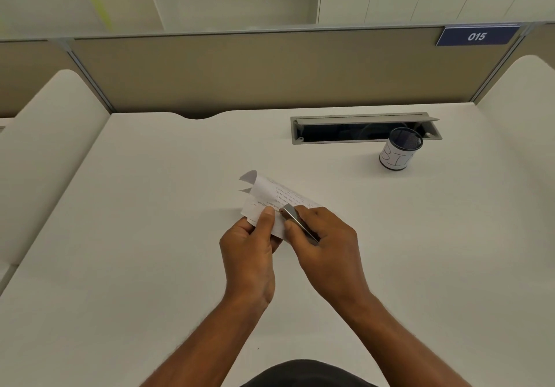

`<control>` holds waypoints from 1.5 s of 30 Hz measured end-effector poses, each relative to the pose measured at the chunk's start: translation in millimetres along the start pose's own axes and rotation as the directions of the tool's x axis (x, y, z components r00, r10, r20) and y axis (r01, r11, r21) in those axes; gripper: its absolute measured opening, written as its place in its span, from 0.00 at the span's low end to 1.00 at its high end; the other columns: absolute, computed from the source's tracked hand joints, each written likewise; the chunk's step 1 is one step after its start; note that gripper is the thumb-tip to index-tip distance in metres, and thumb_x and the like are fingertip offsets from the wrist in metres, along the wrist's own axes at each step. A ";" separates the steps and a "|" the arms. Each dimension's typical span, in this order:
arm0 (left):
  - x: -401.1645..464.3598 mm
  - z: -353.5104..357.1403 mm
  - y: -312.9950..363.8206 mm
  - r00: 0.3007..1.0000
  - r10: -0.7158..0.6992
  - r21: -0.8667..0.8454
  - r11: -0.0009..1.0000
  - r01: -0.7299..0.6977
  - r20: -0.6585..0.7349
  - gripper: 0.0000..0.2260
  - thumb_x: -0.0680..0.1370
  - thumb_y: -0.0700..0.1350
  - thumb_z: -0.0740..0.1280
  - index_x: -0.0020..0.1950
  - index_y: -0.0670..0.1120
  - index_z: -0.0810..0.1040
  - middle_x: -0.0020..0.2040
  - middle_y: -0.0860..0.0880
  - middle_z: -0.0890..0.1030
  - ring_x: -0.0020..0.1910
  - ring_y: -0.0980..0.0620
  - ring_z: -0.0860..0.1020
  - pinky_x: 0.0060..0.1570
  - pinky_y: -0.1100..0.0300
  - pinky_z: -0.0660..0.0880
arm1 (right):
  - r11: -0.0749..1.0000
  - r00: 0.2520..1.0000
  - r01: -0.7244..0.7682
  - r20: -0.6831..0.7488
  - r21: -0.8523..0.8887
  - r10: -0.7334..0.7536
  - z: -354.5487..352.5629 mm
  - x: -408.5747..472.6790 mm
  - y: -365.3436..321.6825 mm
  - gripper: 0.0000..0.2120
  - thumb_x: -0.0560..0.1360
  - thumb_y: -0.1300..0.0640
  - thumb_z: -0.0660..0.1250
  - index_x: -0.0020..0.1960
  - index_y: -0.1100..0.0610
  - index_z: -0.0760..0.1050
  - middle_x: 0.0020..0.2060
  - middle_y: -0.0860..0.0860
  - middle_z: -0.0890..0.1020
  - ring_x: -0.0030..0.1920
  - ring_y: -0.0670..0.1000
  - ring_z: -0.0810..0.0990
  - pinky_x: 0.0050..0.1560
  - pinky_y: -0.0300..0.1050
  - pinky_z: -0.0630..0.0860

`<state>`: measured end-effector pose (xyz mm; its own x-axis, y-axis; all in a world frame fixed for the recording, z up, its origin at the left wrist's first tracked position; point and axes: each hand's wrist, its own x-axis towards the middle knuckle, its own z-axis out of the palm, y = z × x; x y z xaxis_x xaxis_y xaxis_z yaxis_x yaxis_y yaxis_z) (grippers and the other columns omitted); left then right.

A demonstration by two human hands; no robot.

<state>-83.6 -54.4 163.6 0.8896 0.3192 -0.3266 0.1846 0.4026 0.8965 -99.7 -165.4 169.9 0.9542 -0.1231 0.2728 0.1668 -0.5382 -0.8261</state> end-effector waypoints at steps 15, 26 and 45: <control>-2.8 -1.3 1.6 0.998 0.060 0.064 0.996 -0.061 0.019 0.07 0.79 0.45 0.71 0.46 0.55 0.88 0.51 0.52 0.89 0.52 0.49 0.87 0.50 0.52 0.84 | 0.963 0.980 0.197 -0.002 -0.185 -0.201 -0.9 -3.1 -6.7 0.09 0.78 0.56 0.70 0.58 0.54 0.81 0.45 0.48 0.82 0.44 0.48 0.80 0.41 0.47 0.81; -3.8 1.5 8.5 0.998 0.055 0.039 0.998 -0.056 0.023 0.09 0.79 0.42 0.71 0.45 0.53 0.89 0.49 0.52 0.89 0.51 0.50 0.87 0.50 0.53 0.84 | 0.966 0.984 0.171 -0.022 -0.194 -0.178 1.0 0.1 -15.4 0.09 0.78 0.57 0.70 0.57 0.57 0.82 0.45 0.51 0.83 0.43 0.50 0.80 0.39 0.49 0.81; -8.0 5.9 7.1 0.996 0.085 0.034 0.996 -0.085 0.021 0.09 0.79 0.43 0.71 0.45 0.54 0.88 0.49 0.51 0.89 0.50 0.50 0.87 0.45 0.58 0.84 | 0.958 0.982 -0.189 0.023 0.214 0.189 4.6 -0.4 -17.3 0.04 0.78 0.48 0.67 0.48 0.38 0.80 0.41 0.42 0.84 0.41 0.48 0.83 0.43 0.50 0.81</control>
<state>-86.9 -59.1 174.3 0.9105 0.3344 -0.2434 0.1221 0.3450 0.9306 -101.8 -152.3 181.8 0.9740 -0.2030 0.1004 0.0324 -0.3141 -0.9488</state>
